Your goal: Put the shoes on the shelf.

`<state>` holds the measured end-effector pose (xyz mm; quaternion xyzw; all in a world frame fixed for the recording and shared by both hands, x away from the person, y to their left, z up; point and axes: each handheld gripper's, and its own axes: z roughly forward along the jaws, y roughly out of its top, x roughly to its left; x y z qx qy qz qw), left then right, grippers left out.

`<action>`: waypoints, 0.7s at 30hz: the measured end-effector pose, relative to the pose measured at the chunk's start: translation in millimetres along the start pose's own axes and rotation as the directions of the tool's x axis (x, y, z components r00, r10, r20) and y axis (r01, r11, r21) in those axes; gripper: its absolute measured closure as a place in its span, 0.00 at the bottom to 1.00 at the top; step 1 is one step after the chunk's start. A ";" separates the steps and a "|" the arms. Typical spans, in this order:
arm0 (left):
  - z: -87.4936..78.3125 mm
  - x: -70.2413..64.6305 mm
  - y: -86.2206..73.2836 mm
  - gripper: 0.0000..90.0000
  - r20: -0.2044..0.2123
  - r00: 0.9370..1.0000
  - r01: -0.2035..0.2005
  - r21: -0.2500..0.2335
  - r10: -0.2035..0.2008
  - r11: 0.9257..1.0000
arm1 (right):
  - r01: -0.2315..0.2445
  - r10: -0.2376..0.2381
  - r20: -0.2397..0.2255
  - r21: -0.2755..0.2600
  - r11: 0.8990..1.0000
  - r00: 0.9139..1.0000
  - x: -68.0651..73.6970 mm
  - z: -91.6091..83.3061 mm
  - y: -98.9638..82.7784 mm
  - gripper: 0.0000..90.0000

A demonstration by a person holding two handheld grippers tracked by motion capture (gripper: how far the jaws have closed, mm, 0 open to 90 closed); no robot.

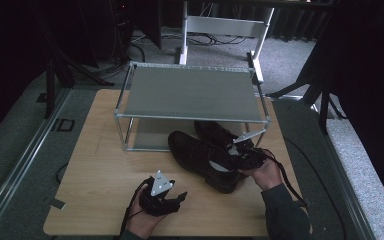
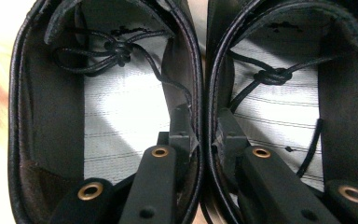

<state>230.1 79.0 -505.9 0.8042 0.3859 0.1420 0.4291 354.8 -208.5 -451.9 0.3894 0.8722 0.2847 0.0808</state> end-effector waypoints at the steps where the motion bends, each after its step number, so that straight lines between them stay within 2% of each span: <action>1: 0.3 0.5 0.5 0.48 -0.002 1.000 0.002 -0.001 -0.002 1.000 | -0.002 0.002 -0.002 -0.002 1.000 1.000 0.0 0.9 0.9 0.89; 4: 1.9 3.3 3.5 0.48 -0.012 1.000 0.006 -0.004 -0.006 1.000 | -0.012 0.012 0.003 -0.010 1.000 1.000 1.2 3.3 4.0 0.89; 7: 2.9 5.9 6.8 0.48 -0.023 1.000 0.005 -0.009 -0.006 1.000 | -0.019 0.019 0.026 -0.013 1.000 0.999 3.2 7.0 8.6 0.89; 13: 7.0 11.7 13.7 0.49 -0.047 0.999 0.001 -0.017 -0.002 1.000 | -0.041 0.042 0.028 -0.022 0.999 0.999 2.1 11.5 12.7 0.89; 18: 15.1 18.5 21.3 0.54 -0.093 0.996 0.006 -0.020 -0.008 1.000 | -0.066 0.067 0.029 -0.032 0.997 0.997 1.2 15.4 16.1 0.89; 21: 22.3 23.3 28.9 0.63 -0.126 0.992 0.008 -0.020 -0.010 1.000 | -0.073 0.075 0.039 -0.039 0.997 0.996 1.3 18.2 17.9 0.89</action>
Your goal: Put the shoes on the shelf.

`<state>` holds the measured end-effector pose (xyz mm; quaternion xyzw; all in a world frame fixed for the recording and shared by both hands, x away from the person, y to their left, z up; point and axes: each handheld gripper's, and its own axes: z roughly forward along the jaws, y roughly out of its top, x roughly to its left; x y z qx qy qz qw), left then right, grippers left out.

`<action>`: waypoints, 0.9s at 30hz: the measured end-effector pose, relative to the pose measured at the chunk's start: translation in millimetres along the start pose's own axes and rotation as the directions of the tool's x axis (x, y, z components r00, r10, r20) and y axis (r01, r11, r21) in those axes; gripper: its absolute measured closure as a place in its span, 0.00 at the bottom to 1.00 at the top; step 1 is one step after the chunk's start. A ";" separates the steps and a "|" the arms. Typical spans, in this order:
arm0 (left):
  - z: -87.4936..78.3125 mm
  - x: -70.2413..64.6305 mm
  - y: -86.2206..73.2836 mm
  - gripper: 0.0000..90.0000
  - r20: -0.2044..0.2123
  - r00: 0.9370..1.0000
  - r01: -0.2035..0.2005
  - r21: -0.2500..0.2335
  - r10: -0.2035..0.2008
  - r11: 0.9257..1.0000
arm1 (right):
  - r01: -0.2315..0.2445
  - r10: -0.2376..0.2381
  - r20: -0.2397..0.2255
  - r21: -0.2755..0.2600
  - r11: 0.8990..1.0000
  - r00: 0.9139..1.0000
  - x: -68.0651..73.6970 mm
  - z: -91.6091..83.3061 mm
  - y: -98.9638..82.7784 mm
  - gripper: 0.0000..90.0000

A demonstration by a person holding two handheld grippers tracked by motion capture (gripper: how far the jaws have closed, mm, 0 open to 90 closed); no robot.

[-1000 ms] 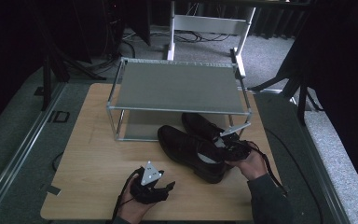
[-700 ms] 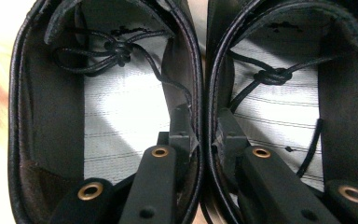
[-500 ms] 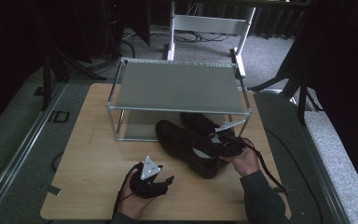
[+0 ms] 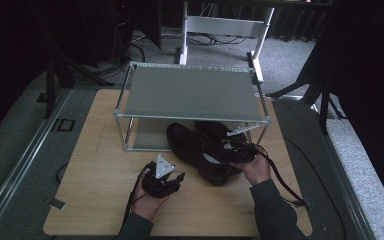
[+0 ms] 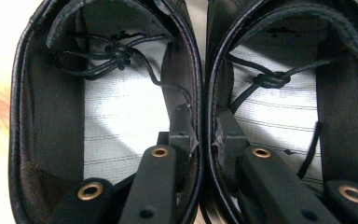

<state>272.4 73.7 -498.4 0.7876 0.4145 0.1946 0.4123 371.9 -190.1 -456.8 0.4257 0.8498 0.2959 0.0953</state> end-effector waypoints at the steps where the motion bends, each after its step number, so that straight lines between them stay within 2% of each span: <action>1: 2.9 1.1 2.6 0.66 -0.008 1.000 0.001 0.000 -0.001 1.000 | -0.002 0.002 0.007 0.001 1.000 1.000 0.8 0.6 0.8 0.89; 6: 14.6 4.2 13.1 0.78 -0.034 0.999 0.040 -0.006 -0.040 0.999 | -0.007 0.007 0.025 -0.005 1.000 1.000 3.6 3.8 4.7 0.89; 7: 18.0 4.0 16.9 0.78 -0.042 0.998 0.054 -0.008 -0.054 0.999 | -0.010 0.010 0.027 -0.007 1.000 1.000 4.7 4.5 6.0 0.89; 8: 21.7 2.5 20.0 0.85 -0.052 0.996 0.066 -0.013 -0.067 0.998 | -0.021 0.022 0.024 -0.016 1.000 0.999 6.4 5.8 8.4 0.89; 13: 30.2 2.0 25.1 0.98 -0.085 0.993 0.085 -0.005 -0.085 0.996 | -0.037 0.038 0.034 -0.023 0.999 0.999 9.1 9.6 10.7 0.89; 16: 36.7 2.9 28.0 1.00 -0.111 0.987 0.113 -0.003 -0.113 0.994 | -0.054 0.056 0.053 -0.032 0.998 0.997 11.2 13.6 12.1 0.89; 21: 45.0 0.9 31.4 1.00 -0.136 0.984 0.117 0.017 -0.113 0.993 | -0.070 0.073 0.072 -0.046 0.996 0.995 11.1 17.0 14.3 0.89; 27: 51.8 0.3 33.0 1.00 -0.154 0.979 0.145 0.039 -0.137 0.989 | -0.096 0.102 0.095 -0.070 0.993 0.990 10.8 21.8 18.3 0.89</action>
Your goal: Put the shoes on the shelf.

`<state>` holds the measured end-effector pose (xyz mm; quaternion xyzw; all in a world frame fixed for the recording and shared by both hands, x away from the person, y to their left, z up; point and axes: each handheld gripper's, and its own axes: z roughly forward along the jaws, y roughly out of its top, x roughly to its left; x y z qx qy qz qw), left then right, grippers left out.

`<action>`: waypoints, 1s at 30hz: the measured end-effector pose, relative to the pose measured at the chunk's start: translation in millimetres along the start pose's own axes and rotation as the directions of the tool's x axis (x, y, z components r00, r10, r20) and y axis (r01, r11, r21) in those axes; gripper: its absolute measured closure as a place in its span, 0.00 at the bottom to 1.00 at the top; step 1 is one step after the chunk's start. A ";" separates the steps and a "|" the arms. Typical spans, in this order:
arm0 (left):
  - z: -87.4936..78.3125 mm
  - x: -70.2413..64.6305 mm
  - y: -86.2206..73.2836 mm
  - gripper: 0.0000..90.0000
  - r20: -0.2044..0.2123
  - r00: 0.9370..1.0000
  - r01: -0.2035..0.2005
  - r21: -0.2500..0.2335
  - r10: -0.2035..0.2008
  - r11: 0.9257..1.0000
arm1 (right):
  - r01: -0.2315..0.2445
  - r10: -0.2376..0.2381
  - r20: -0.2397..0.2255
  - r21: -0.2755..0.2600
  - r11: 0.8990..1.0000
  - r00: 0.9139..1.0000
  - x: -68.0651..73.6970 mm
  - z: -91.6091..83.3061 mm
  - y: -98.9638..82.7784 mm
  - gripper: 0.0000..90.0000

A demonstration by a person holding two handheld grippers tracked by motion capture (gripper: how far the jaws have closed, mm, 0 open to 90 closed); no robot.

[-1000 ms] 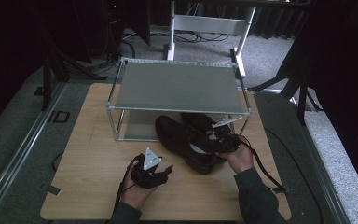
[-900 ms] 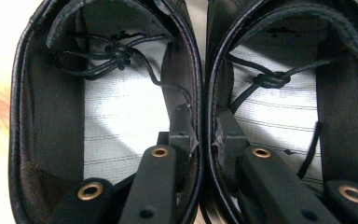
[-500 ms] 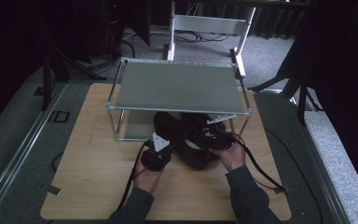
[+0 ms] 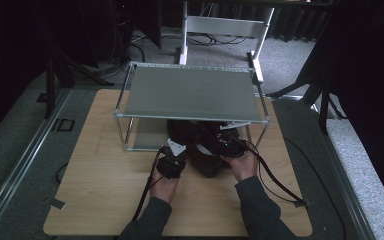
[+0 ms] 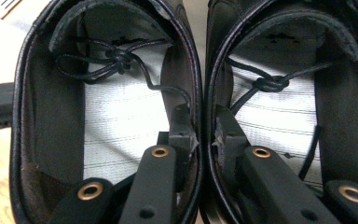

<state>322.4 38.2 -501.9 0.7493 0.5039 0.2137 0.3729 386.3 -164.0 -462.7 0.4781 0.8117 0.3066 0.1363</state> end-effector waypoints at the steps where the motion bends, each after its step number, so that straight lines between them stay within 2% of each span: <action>1: 1.5 -0.5 0.1 1.00 -0.001 1.000 0.004 0.002 -0.004 1.000 | -0.003 0.003 0.003 -0.003 1.000 1.000 0.6 0.7 0.5 0.89; 7: 13.0 -2.6 2.0 1.00 0.006 1.000 0.010 0.030 -0.010 1.000 | -0.037 0.037 0.003 -0.031 0.999 0.999 3.1 5.9 1.0 0.89; 11: 19.9 -2.1 3.7 1.00 -0.014 1.000 0.010 0.040 -0.009 0.999 | -0.049 0.050 0.025 -0.055 0.997 0.998 7.8 10.4 -1.7 0.89; 14: 23.8 -1.7 4.5 1.00 -0.013 1.000 -0.001 0.041 0.001 0.999 | -0.037 0.039 0.036 -0.053 0.998 0.999 10.8 11.6 -2.3 0.89; 15: 28.0 -1.9 5.4 1.00 -0.024 1.000 -0.013 0.046 0.014 0.999 | -0.029 0.032 0.043 -0.048 0.998 0.999 11.9 12.0 -2.2 0.89; 16: 30.2 -1.6 5.8 1.00 -0.028 1.000 -0.012 0.042 0.013 0.999 | -0.011 0.013 0.062 -0.046 0.999 0.998 15.2 13.2 -2.1 0.89; 20: 36.9 1.4 9.9 1.00 -0.045 0.999 -0.024 0.036 0.026 0.999 | -0.014 0.021 0.098 -0.066 0.998 0.995 19.5 16.2 -1.0 0.89; 25: 45.0 5.8 16.6 1.00 -0.063 0.997 -0.043 0.024 0.045 0.999 | -0.061 0.072 0.112 -0.099 0.993 0.991 19.5 21.6 0.0 0.89; 30: 55.2 11.0 22.1 1.00 -0.080 0.995 -0.055 -0.008 0.055 0.998 | -0.127 0.145 0.131 -0.139 0.982 0.981 19.7 28.3 1.1 0.89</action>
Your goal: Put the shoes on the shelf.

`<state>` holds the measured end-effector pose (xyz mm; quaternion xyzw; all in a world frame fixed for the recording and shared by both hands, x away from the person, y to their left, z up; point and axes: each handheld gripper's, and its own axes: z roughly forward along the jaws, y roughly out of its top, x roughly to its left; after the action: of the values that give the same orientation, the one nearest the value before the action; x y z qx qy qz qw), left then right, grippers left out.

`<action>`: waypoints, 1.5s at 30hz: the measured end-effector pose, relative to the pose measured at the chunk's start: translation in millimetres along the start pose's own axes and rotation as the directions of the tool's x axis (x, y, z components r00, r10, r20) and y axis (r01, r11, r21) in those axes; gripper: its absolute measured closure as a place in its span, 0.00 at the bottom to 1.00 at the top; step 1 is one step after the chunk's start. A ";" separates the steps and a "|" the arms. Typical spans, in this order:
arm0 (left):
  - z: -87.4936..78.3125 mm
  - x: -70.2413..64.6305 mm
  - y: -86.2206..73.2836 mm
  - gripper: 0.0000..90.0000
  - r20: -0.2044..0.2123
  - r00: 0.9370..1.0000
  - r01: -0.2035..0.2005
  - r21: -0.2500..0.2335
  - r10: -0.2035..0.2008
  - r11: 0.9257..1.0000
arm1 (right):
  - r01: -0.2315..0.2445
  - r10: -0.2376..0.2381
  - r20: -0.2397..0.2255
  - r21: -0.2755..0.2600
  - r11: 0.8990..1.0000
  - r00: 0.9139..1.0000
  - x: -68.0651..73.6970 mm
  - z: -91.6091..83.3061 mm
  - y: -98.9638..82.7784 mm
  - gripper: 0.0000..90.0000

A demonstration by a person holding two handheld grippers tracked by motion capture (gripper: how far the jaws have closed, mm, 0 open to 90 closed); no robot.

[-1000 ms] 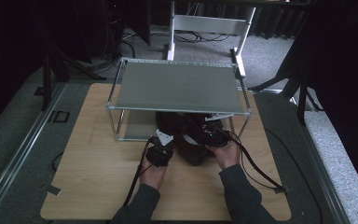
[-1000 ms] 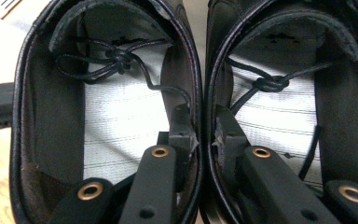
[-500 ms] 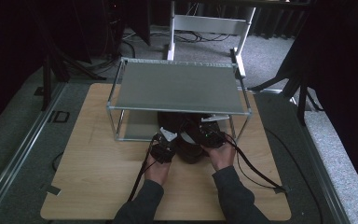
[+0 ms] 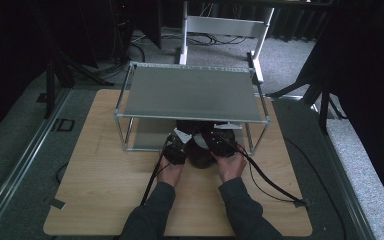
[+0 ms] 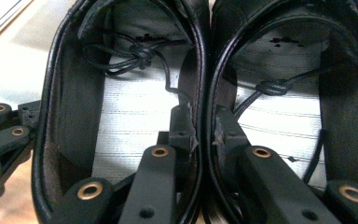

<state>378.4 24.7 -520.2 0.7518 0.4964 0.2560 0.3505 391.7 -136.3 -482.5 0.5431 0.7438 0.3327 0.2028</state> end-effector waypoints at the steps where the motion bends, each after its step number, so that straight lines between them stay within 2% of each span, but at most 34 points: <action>1: 1.6 0.5 0.9 1.00 -0.006 1.000 -0.004 -0.003 0.004 1.000 | -0.009 0.009 0.005 -0.004 1.000 1.000 0.7 1.3 0.3 0.89; 10: 12.5 1.7 7.0 1.00 -0.067 0.997 -0.028 -0.061 0.023 0.998 | -0.083 0.087 0.045 -0.085 0.993 0.995 4.4 8.9 0.0 0.89; 14: 17.0 1.2 5.8 1.00 -0.094 0.995 -0.035 -0.083 0.027 0.996 | -0.085 0.092 0.054 -0.112 0.990 0.994 6.5 13.2 -1.7 0.89; 17: 19.1 3.6 6.4 1.00 -0.083 0.996 -0.036 -0.091 0.028 0.995 | -0.092 0.101 0.064 -0.127 0.988 0.993 8.3 15.8 -2.5 0.89; 22: 23.2 2.7 9.8 1.00 -0.106 0.994 -0.042 -0.108 0.031 0.993 | -0.106 0.118 0.074 -0.149 0.983 0.990 8.6 18.1 -1.7 0.89; 28: 28.3 1.4 11.7 1.00 -0.122 0.992 -0.044 -0.111 0.030 0.993 | -0.123 0.139 0.088 -0.174 0.977 0.986 9.6 20.5 -2.4 0.89; 29: 28.9 1.6 11.6 1.00 -0.120 0.992 -0.041 -0.111 0.027 0.993 | -0.133 0.152 0.093 -0.187 0.973 0.984 9.2 21.7 -1.9 0.88; 30: 29.5 0.7 11.2 1.00 -0.131 0.990 -0.058 -0.107 0.044 0.993 | -0.132 0.153 0.096 -0.191 0.973 0.984 9.2 22.1 -1.6 0.88; 36: 30.9 2.9 9.1 1.00 -0.121 0.991 -0.069 -0.087 0.058 0.994 | -0.116 0.141 0.101 -0.217 0.969 0.985 8.7 23.3 -1.5 0.84; 40: 40.2 1.8 3.4 1.00 -0.118 0.990 -0.081 -0.031 0.077 0.996 | -0.083 0.109 0.078 -0.281 0.956 0.991 7.6 26.3 -0.4 0.70; 41: 41.4 2.5 2.0 1.00 -0.113 0.991 -0.072 -0.029 0.069 0.997 | -0.062 0.088 0.071 -0.309 0.949 0.994 7.9 27.5 -0.9 0.63; 42: 41.7 3.5 2.0 1.00 -0.105 0.993 -0.057 -0.033 0.054 0.998 | -0.056 0.078 0.054 -0.325 0.944 0.996 8.1 28.1 -0.9 0.60; 45: 41.0 4.9 3.7 1.00 -0.099 0.992 -0.079 -0.014 0.077 0.997 | -0.047 0.072 0.053 -0.381 0.923 0.996 9.9 27.8 -6.6 0.55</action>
<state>412.3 17.0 -542.7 0.7539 0.4809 0.3107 0.3221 402.5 -120.6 -506.0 0.5265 0.6416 0.4582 0.3181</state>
